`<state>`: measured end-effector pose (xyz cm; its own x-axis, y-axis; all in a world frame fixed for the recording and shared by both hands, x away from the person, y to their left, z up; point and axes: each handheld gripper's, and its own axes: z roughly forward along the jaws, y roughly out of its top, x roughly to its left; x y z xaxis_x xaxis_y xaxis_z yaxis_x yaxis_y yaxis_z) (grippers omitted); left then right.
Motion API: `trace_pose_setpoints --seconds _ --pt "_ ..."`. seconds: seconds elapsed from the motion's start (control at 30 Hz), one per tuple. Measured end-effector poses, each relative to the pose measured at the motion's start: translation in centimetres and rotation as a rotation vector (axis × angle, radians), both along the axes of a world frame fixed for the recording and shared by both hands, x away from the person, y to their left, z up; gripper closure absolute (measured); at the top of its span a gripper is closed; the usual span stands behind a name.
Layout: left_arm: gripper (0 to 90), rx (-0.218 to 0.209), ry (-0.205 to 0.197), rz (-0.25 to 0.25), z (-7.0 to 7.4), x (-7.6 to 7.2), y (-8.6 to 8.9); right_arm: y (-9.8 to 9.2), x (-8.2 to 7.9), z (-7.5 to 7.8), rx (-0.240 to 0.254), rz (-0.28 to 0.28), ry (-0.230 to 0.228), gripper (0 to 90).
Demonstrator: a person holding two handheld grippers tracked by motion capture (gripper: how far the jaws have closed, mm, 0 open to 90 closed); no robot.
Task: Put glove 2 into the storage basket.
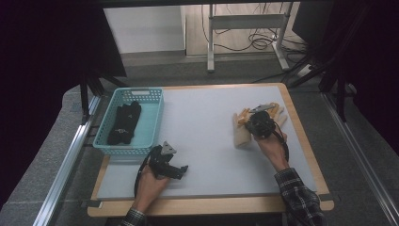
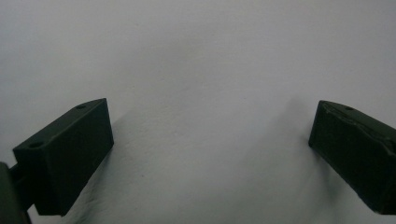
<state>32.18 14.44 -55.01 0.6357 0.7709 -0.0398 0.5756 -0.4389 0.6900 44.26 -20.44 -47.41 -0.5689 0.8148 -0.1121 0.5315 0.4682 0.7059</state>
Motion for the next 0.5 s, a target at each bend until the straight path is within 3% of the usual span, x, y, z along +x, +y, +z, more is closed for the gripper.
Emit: trace_pose_setpoints --seconds 0.17,0.3,0.4,0.5 --pt "0.0 0.000 0.000 0.000 0.0 0.0 0.0 2.1 -0.4 1.1 0.037 0.049 -0.010 77.6" --pt "0.0 0.001 0.000 0.000 0.0 0.0 0.0 4.4 -0.4 1.0 0.092 0.119 0.022 68.6" --pt "0.1 0.001 -0.002 -0.001 0.0 0.0 0.0 5.8 -0.5 0.8 0.076 0.158 0.024 64.7" --pt "0.1 0.000 -0.002 -0.001 0.0 0.0 0.0 5.4 -0.4 0.9 0.074 0.153 0.019 62.8"
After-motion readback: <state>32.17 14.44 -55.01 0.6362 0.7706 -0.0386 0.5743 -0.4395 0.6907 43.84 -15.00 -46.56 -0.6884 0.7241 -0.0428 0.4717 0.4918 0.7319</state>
